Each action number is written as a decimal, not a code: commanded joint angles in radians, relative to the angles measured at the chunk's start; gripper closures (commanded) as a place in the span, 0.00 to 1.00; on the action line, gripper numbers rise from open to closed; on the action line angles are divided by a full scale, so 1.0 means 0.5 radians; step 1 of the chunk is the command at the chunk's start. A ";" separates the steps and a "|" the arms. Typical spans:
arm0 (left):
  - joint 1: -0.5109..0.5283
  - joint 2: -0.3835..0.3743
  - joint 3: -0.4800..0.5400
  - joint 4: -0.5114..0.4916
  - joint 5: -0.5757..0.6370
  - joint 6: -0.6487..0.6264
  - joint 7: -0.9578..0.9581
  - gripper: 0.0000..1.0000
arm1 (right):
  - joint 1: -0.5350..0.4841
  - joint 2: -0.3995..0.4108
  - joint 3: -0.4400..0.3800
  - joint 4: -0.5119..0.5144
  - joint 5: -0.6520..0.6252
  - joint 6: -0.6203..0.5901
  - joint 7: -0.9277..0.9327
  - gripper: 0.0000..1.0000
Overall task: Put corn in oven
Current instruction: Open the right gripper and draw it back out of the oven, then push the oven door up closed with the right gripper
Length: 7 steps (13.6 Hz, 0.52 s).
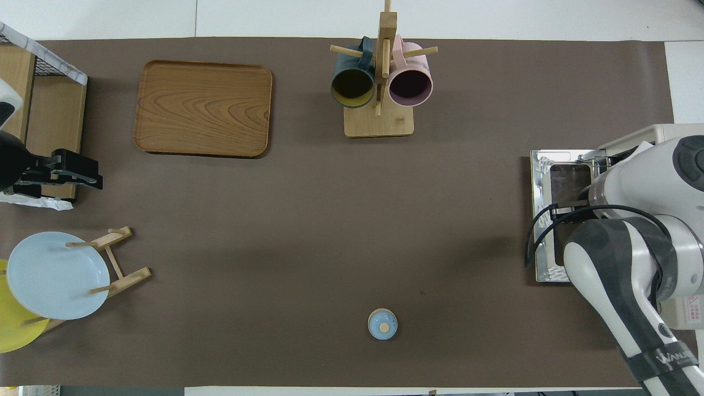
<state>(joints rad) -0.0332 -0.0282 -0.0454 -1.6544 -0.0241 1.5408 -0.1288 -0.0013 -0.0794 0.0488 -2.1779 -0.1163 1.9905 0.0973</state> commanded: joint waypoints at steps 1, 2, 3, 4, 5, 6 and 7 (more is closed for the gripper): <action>0.023 -0.005 -0.010 0.005 0.039 -0.001 0.009 0.00 | 0.122 -0.050 0.010 -0.117 0.070 0.013 0.219 1.00; 0.023 -0.005 -0.010 0.005 0.039 -0.001 0.009 0.00 | 0.143 -0.044 0.010 -0.190 0.073 0.089 0.295 1.00; 0.023 -0.005 -0.010 0.005 0.039 -0.001 0.009 0.00 | 0.150 -0.031 0.010 -0.270 0.076 0.184 0.320 1.00; 0.023 -0.005 -0.010 0.005 0.039 -0.001 0.009 0.00 | 0.156 -0.025 0.010 -0.344 0.082 0.273 0.369 1.00; 0.026 -0.005 -0.010 0.005 0.039 -0.001 0.009 0.00 | 0.162 -0.013 0.010 -0.405 0.094 0.362 0.397 1.00; 0.027 -0.005 -0.010 0.005 0.039 -0.001 0.009 0.00 | 0.156 0.008 0.010 -0.463 0.095 0.457 0.394 1.00; 0.027 -0.005 -0.010 0.005 0.039 -0.001 0.009 0.00 | 0.147 0.012 0.010 -0.510 0.095 0.525 0.394 1.00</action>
<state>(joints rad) -0.0326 -0.0282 -0.0429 -1.6545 -0.0240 1.5406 -0.1288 0.0845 -0.0669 0.0525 -2.3733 -0.0897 2.1815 0.2869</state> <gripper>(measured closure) 0.000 0.991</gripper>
